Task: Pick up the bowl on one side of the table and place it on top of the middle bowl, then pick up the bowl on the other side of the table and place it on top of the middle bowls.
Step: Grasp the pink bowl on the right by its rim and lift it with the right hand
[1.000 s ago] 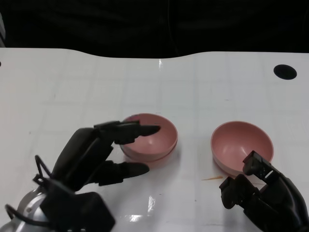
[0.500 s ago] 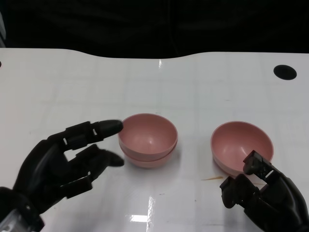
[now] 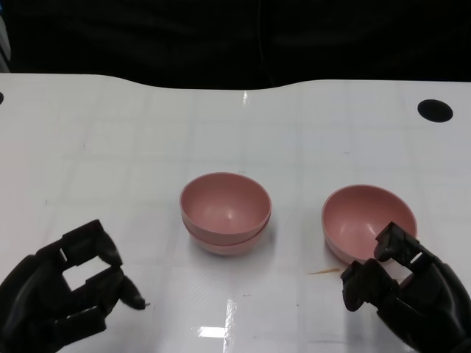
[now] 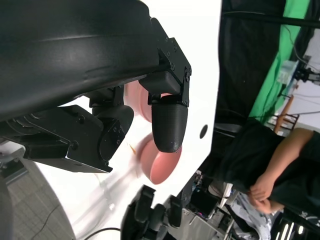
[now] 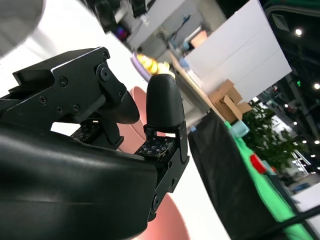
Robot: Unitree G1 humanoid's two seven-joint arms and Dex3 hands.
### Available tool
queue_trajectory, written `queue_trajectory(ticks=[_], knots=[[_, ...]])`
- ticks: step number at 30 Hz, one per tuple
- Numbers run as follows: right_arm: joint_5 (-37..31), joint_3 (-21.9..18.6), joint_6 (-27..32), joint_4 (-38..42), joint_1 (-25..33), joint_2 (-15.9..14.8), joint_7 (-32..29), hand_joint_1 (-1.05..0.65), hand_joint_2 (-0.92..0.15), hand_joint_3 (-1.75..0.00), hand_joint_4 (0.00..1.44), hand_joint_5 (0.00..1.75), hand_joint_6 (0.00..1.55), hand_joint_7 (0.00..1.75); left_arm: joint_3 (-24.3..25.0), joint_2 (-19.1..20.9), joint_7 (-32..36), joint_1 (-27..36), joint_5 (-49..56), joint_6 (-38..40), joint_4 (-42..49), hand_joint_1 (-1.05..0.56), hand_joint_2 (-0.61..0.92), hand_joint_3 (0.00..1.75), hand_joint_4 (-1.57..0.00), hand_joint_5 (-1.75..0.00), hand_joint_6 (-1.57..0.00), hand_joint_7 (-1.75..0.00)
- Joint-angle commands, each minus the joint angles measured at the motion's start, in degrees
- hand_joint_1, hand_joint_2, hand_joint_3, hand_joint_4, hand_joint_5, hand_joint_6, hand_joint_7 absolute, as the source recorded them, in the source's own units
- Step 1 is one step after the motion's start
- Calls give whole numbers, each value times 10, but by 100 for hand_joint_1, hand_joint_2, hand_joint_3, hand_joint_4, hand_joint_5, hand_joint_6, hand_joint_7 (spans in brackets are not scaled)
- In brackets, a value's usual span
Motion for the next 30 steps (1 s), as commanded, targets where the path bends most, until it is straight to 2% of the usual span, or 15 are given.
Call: queue_trajectory(ticks=[1, 2, 3, 4, 6, 9, 12, 18, 22, 25, 30], knots=[[-37, 5, -72, -1, 8, 10, -6, 5, -59, -120, 88, 175, 69, 163, 19, -2, -9, 10, -4, 9, 0, 12, 92, 130, -81, -175, -60, -175], [-42, 7, -83, 0, 9, 12, -6, 5, -59, -120, 88, 175, 69, 163, 21, -4, -10, 10, -3, 11, -1, 12, 92, 130, -81, -175, -59, -175], [-100, 13, -184, 23, 9, 24, -23, 5, -58, -120, 88, 175, 70, 163, 27, -4, -3, 13, -7, 21, 1, 12, 92, 130, -81, -175, -59, -175], [-150, 18, -269, 42, 8, 34, -38, 6, -62, -111, 89, 175, 70, 162, 33, -3, 4, 15, -9, 31, 2, 9, 92, 127, -79, -175, -59, -175], [-220, 23, -389, 74, 6, 46, -63, 5, -66, -104, 88, 175, 70, 162, 40, -2, 5, 18, -9, 40, 7, 8, 92, 125, -77, -175, -58, -175], [-241, 26, -452, 98, -1, 49, -73, 2, -72, -92, 87, 174, 71, 161, 45, -2, 8, 16, -7, 53, 10, 7, 92, 125, -72, -175, -55, -175], [-258, 28, -504, 122, -9, 46, -87, 2, -71, -95, 89, 171, 73, 159, 53, -7, 15, 10, -1, 64, 11, 7, 92, 123, -71, -175, -54, -175], [-279, 35, -553, 139, -17, 28, -106, 2, -67, -104, 90, 170, 74, 157, 63, -18, 31, 5, 2, 85, 3, 8, 92, 123, -69, -175, -52, -175], [-279, 45, -559, 133, -17, 20, -109, 0, -60, -114, 92, 169, 76, 154, 66, -22, 41, 2, 4, 96, -3, 9, 92, 127, -66, -175, -49, -175], [-278, 55, -553, 128, -10, 17, -114, -1, -63, -105, 95, 166, 80, 151, 67, -25, 48, -1, 6, 102, -6, 9, 92, 127, -65, -175, -48, -175], [-266, 67, -539, 120, -3, 11, -111, -2, -62, -102, 95, 166, 82, 151, 70, -30, 53, -4, 3, 108, -9, 9, 92, 129, -64, -175, -47, -175]])
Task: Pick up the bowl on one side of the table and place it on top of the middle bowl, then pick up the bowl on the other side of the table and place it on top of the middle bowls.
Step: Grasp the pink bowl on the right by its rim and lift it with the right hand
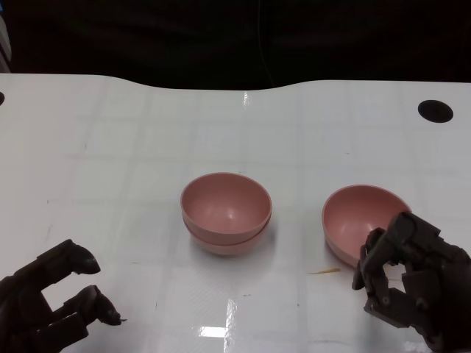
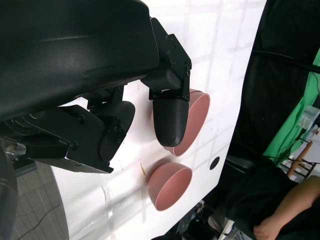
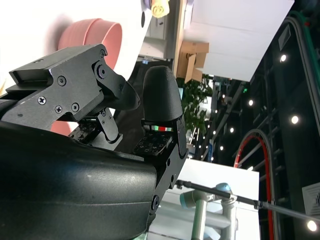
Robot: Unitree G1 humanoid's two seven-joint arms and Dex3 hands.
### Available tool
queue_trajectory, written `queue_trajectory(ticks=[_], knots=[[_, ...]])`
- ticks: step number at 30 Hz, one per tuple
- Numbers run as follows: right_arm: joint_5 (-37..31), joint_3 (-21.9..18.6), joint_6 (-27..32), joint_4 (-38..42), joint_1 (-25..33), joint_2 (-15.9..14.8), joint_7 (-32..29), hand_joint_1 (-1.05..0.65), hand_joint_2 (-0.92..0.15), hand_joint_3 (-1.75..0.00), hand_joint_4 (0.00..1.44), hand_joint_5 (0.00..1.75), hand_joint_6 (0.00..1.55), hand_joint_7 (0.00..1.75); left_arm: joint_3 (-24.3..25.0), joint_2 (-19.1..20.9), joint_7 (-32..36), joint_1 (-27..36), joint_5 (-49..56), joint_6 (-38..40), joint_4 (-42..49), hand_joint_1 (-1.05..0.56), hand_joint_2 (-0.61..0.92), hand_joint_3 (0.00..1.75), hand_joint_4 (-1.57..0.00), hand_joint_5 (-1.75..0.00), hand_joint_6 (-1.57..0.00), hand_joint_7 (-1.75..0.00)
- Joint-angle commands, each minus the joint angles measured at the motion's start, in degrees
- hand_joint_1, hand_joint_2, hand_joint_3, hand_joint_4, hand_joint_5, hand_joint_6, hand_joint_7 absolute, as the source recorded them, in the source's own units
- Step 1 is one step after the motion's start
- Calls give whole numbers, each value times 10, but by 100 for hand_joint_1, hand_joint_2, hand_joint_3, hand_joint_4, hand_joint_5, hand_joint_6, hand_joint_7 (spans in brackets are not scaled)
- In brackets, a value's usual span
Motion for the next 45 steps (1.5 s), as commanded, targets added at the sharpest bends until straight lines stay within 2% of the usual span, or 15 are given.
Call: queue_trajectory(ticks=[1, 4, 11, 12, 13, 14, 15, 17, 18, 19, 20, 21, 25, 34, 45], knots=[[14, 6, 11, -12, 7, -12, 0, -2, -63, -100, 96, 167, 82, 152, 11, 0, 7, -7, 2, 5, -7, 10, 92, 131, -64, -175, -47, -175], [19, 10, 17, -17, 10, -13, -2, -3, -68, -90, 97, 166, 82, 151, 11, -3, 8, -7, 3, 7, -10, 11, 92, 132, -65, -175, -47, -175], [-33, 2, -14, -7, 0, -37, -26, -5, -66, -98, 87, 165, 77, 146, 11, -6, 23, -7, 7, 16, -23, 11, 92, 133, -65, -175, -47, -175], [-113, -10, -24, -9, -5, -64, -52, -6, -66, -98, 87, 165, 77, 146, 12, -7, 23, -8, 4, 17, -23, 11, 92, 133, -65, -175, -47, -175], [-175, -19, -33, -11, -10, -84, -73, -22, -76, -69, 62, 112, 65, 99, 13, -8, 23, -8, 3, 18, -23, 11, 92, 133, -65, -175, -47, -175], [-220, -24, -38, -12, -12, -98, -91, -33, -86, -44, 58, 57, 68, 49, 14, -9, 22, -9, 2, 19, -24, 12, 92, 133, -65, -175, -46, -175], [-247, -26, -42, -11, -14, -106, -105, -37, -89, -35, 58, 37, 70, 30, 14, -10, 22, -9, 2, 19, -24, 12, 92, 133, -65, -175, -46, -175], [-262, -20, -43, -8, -15, -111, -126, -40, -91, -28, 58, 19, 72, 14, 15, -10, 22, -9, 3, 20, -24, 12, 92, 134, -65, -175, -46, -175], [-336, -21, -16, -23, -15, -128, -158, -48, -92, -28, 50, 14, 65, 10, 13, -10, 22, -10, 7, 18, -25, 13, 92, 134, -65, -175, -46, -175], [-398, -20, 8, -35, -15, -141, -187, -66, -92, -29, 35, 8, 49, 6, 12, -10, 23, -11, 10, 17, -27, 14, 92, 136, -65, -175, -45, -175], [-453, -18, 33, -46, -16, -150, -215, -79, -92, -30, 26, 4, 39, 3, 11, -10, 26, -13, 13, 16, -28, 15, 92, 137, -65, -175, -44, -175], [-493, -14, 54, -53, -17, -157, -235, -86, -92, -31, 23, 3, 34, 2, 12, -11, 27, -14, 14, 17, -28, 15, 92, 137, -65, -175, -43, -175], [-546, 9, 120, -73, -21, -173, -260, -97, -92, -34, 17, 1, 27, 0, 12, -12, 24, -21, 17, 16, -23, 16, 92, 138, -64, -175, -42, -175], [-562, 49, 220, -83, -42, -205, -259, -102, -92, -35, 15, 0, 25, 0, 11, -12, 21, -30, 20, 15, -19, 18, 92, 141, -64, -175, -40, -175], [-543, 92, 282, -1, -110, -240, -264, -102, -92, -23, 14, 0, 26, 0, 8, -22, 38, -40, 30, 24, -28, 21, 92, 144, -65, -175, -38, -175]])
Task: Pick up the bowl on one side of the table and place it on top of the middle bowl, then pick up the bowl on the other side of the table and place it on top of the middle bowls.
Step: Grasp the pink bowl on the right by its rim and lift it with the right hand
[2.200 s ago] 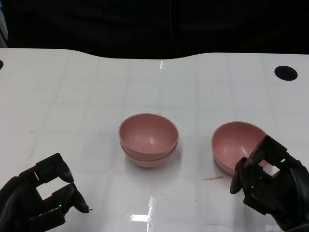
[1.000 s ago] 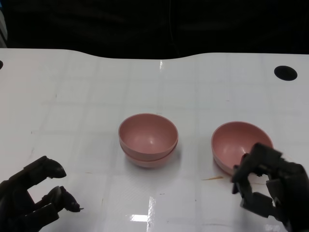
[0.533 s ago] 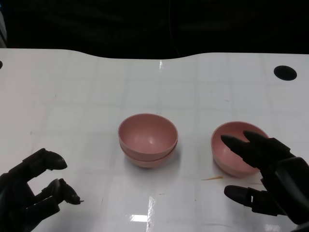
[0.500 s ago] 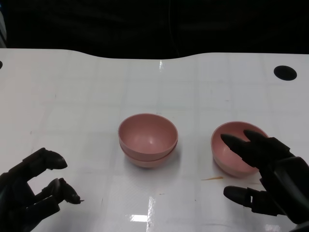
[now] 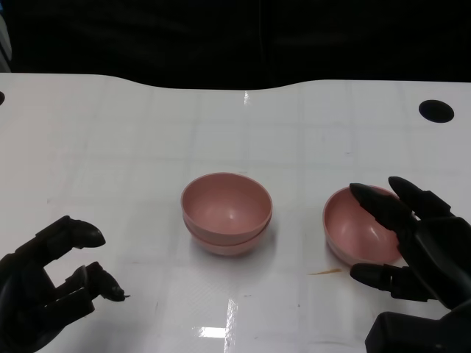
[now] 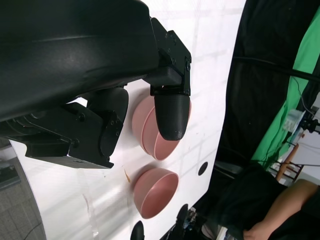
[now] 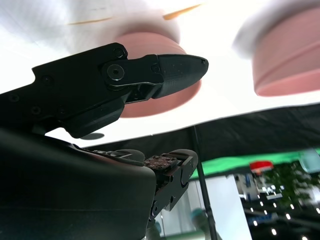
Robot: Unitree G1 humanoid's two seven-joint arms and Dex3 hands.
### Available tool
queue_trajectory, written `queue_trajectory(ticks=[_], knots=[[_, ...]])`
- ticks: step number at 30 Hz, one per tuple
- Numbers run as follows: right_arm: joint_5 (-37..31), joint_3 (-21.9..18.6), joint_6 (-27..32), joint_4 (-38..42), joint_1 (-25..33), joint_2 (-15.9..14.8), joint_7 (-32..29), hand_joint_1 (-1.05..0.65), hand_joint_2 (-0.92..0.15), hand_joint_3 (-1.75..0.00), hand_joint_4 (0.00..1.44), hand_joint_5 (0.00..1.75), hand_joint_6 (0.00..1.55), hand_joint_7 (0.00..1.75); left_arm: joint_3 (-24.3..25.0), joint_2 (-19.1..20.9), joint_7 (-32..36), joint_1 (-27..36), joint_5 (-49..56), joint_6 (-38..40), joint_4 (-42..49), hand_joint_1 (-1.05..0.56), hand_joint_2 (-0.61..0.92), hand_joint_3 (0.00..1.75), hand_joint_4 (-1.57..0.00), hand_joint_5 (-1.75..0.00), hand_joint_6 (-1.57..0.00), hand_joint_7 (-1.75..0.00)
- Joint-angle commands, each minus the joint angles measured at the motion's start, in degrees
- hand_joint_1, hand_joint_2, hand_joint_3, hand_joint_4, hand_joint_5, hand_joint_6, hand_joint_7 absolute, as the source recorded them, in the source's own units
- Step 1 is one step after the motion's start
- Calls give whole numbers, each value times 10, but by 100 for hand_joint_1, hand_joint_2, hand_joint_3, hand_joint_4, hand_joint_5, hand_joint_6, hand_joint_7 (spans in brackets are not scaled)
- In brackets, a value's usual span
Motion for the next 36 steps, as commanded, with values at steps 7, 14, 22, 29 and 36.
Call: queue_trajectory(ticks=[7, 14, 22, 29, 36], knots=[[16, 23, 25, 20, -17, -25, -10, -103, -92, -21, 15, 0, 25, 0, 2, -1, 14, -2, 8, 12, -10, 21, 92, 144, -64, -175, -36, -175], [26, 34, 29, 32, -25, -33, -9, -103, -92, -21, 15, 0, 25, 0, 1, -3, 17, -3, 8, 14, -13, 21, 92, 144, -64, -175, -35, -175], [31, 64, 21, 99, -55, -42, -28, -96, -92, -21, 18, 2, 27, 1, -2, -13, 34, -3, 8, 23, -27, 22, 92, 145, -59, -175, -28, -175], [32, 75, 24, 102, -56, -43, -34, -96, -92, -21, 19, 2, 27, 1, -1, -15, 39, -4, 9, 28, -31, 22, 92, 145, -58, -175, -26, -175], [26, 97, 30, 105, -57, -42, -41, -93, -92, -22, 19, 1, 28, 1, 2, -17, 49, -5, 6, 37, -42, 21, 92, 145, -57, -175, -26, -175]])
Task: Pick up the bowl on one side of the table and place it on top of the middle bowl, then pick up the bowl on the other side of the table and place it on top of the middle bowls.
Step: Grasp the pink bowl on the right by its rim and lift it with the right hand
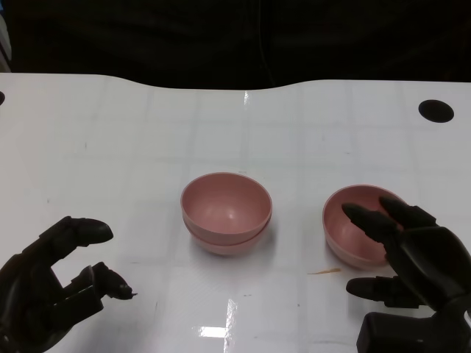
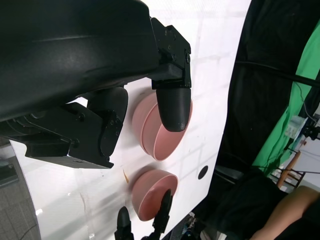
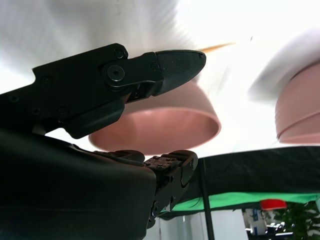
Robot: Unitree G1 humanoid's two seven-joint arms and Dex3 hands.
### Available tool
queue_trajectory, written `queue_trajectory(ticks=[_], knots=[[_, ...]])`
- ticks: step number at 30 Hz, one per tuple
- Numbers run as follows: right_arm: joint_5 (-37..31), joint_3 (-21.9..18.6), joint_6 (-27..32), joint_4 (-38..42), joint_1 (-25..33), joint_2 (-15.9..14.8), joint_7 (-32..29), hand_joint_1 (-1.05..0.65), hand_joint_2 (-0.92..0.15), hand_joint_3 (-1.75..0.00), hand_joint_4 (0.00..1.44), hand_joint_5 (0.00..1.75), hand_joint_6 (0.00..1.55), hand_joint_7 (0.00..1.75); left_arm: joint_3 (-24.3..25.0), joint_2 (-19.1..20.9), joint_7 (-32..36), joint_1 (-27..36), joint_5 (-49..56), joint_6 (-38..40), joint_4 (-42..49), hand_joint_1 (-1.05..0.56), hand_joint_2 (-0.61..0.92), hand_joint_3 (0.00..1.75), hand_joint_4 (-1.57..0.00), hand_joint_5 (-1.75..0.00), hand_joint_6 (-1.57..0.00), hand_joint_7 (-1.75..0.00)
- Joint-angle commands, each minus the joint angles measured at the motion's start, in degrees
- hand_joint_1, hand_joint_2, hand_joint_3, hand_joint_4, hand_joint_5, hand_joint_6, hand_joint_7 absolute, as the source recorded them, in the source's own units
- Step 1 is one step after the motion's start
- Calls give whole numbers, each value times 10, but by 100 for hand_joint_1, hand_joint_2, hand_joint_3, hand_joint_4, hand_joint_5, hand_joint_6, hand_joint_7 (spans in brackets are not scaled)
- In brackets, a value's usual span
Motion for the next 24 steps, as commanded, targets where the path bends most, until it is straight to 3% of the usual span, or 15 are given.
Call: queue_trajectory(ticks=[1, 11, 19, 24], knots=[[4, 3, 7, 2, -3, -9, -7, -93, -92, -22, 19, 1, 28, 1, 3, 4, 9, -3, 3, 6, -12, 22, 92, 145, -57, -175, -27, -175], [7, 17, 18, 8, -14, -7, -2, -91, -92, -21, 20, 1, 29, 1, 5, 6, 9, -4, 3, 11, -19, 22, 92, 146, -58, -175, -28, -175], [18, 28, -5, 101, -78, 5, -30, -88, -92, -21, 25, 3, 31, 1, 8, 4, 9, -4, -1, 16, -26, 23, 92, 146, -58, -175, -27, -175], [22, 41, -22, 183, -124, 12, -59, -86, -92, -21, 28, 4, 33, 2, 8, 3, 12, -2, -1, 19, -33, 25, 92, 147, -51, -175, -15, -175]])
